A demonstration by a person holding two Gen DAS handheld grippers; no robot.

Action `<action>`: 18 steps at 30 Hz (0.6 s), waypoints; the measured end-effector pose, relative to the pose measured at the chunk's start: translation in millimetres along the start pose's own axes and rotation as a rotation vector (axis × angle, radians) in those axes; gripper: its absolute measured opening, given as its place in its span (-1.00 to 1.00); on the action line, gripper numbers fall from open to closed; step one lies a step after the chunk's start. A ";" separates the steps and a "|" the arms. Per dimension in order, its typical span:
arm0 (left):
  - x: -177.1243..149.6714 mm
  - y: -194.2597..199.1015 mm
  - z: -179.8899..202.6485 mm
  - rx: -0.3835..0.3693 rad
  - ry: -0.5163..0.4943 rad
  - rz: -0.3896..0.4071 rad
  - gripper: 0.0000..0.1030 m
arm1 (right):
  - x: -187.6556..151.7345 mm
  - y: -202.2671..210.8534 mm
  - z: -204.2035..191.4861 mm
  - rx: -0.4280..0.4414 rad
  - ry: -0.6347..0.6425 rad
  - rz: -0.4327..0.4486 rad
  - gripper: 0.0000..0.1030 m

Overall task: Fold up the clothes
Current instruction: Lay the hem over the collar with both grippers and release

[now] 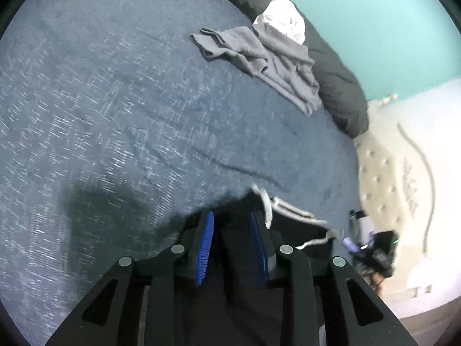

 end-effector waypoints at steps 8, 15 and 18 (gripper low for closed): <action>-3.2 -17.8 8.4 0.087 -0.124 0.041 -0.43 | 2.9 12.4 1.0 -0.063 0.059 0.028 -0.13; -1.8 -27.5 28.4 0.123 -0.257 0.081 -0.38 | -3.8 -10.6 -5.3 -0.170 0.262 -0.028 -0.13; -0.5 -31.8 34.0 0.141 -0.298 0.089 -0.38 | -5.3 -24.0 -3.3 -0.236 0.325 -0.053 -0.13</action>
Point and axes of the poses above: each gripper's, at about its wrist camera, not at the fingertips, and y roughly against the way its jaws point, z to its right, x to its top, the point moved 9 cm from there along -y, roughly the way its jaws point, and after that the axes turned 12 degrees about x, right-handed, at the moved point
